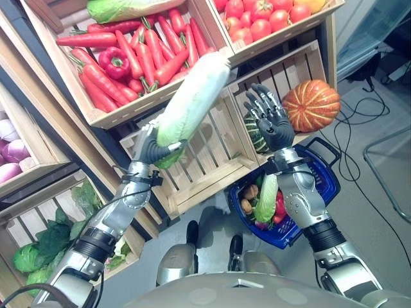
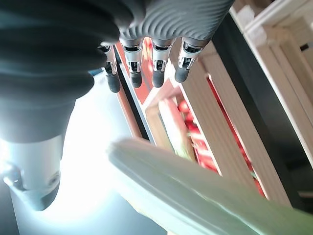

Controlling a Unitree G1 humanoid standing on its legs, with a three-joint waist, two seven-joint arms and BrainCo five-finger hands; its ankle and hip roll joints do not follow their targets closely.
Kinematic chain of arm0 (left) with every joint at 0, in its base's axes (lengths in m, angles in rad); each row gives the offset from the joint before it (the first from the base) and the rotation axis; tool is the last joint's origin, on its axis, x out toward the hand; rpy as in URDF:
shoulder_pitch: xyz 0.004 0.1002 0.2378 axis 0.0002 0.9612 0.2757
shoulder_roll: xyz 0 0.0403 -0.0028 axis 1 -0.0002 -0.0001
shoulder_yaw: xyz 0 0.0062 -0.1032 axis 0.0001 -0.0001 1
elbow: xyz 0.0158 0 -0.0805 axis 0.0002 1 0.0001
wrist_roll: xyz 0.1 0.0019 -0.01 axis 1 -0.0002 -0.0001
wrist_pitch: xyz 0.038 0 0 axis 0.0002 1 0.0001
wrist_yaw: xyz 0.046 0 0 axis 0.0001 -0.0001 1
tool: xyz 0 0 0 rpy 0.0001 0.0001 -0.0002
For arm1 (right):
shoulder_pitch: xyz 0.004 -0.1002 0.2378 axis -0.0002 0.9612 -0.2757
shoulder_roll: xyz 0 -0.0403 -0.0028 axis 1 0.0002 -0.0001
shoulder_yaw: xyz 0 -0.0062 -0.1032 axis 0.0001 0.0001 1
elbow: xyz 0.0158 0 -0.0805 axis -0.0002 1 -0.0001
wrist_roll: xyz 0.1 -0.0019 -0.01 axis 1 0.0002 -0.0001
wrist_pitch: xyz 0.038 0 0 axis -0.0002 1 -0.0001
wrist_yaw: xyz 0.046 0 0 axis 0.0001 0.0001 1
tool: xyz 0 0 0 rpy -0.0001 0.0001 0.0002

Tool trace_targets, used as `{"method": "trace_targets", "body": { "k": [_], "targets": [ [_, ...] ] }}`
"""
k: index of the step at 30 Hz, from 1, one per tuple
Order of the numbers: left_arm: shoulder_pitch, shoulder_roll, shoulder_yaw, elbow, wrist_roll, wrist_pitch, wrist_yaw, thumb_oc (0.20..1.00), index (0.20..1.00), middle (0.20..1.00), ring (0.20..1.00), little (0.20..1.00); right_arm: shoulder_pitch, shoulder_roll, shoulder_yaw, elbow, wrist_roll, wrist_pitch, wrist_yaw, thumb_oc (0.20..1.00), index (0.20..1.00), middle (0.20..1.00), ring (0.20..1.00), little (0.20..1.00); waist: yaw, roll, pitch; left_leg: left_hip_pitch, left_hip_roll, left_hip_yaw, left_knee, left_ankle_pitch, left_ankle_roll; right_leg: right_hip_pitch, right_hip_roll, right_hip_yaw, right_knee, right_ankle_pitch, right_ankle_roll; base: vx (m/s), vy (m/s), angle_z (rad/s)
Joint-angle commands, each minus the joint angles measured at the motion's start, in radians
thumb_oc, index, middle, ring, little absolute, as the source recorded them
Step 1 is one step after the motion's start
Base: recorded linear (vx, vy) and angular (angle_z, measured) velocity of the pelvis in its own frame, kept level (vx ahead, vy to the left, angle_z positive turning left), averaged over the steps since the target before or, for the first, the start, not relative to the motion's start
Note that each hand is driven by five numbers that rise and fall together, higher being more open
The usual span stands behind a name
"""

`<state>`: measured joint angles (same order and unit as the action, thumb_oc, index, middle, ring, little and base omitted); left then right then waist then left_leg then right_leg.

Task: Pick up fruits and vegetables into the basket

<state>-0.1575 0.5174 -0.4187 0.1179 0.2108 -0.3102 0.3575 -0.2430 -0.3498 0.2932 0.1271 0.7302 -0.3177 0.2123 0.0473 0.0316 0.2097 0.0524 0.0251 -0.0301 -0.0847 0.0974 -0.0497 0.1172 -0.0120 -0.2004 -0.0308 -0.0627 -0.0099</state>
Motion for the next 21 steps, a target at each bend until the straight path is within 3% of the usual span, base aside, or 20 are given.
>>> {"method": "trace_targets", "body": {
  "k": [1, 8, 21],
  "targets": [
    [-0.036, 0.003, -0.015, -0.048, -0.133, -0.06, -0.128, 0.2, 0.2, 0.2, 0.2, 0.2, -0.003, 0.0, 0.015, -0.042, 0.043, 0.008, 0.083, 1.0, 1.0, 1.0, 1.0, 1.0, -0.012, -0.048, -0.053, -0.005, -0.036, 0.011, 0.019, -0.108, 0.006, -0.024, -0.042, 0.014, -0.045, 0.057, 0.082, 0.06, 0.003, 0.02],
    [-0.043, 0.022, -0.058, -0.072, -0.142, -0.053, -0.207, 0.2, 0.2, 0.2, 0.2, 0.2, 0.013, -0.011, 0.039, -0.035, 0.065, 0.019, 0.111, 1.0, 1.0, 1.0, 1.0, 1.0, -0.022, -0.048, -0.073, 0.019, -0.038, 0.026, 0.013, -0.118, 0.02, -0.014, -0.045, 0.027, -0.053, 0.063, 0.09, 0.04, 0.001, -0.02],
    [-0.04, 0.037, -0.076, -0.085, -0.122, -0.021, -0.236, 0.2, 0.2, 0.2, 0.2, 0.2, 0.044, 0.017, 0.083, -0.079, 0.179, 0.051, 0.165, 1.0, 1.0, 1.0, 1.0, 1.0, -0.03, -0.043, -0.091, 0.035, -0.038, 0.035, -0.003, -0.126, 0.035, -0.016, -0.042, 0.054, -0.056, 0.064, 0.099, 0.01, 0.005, -0.04]
  ]
}}
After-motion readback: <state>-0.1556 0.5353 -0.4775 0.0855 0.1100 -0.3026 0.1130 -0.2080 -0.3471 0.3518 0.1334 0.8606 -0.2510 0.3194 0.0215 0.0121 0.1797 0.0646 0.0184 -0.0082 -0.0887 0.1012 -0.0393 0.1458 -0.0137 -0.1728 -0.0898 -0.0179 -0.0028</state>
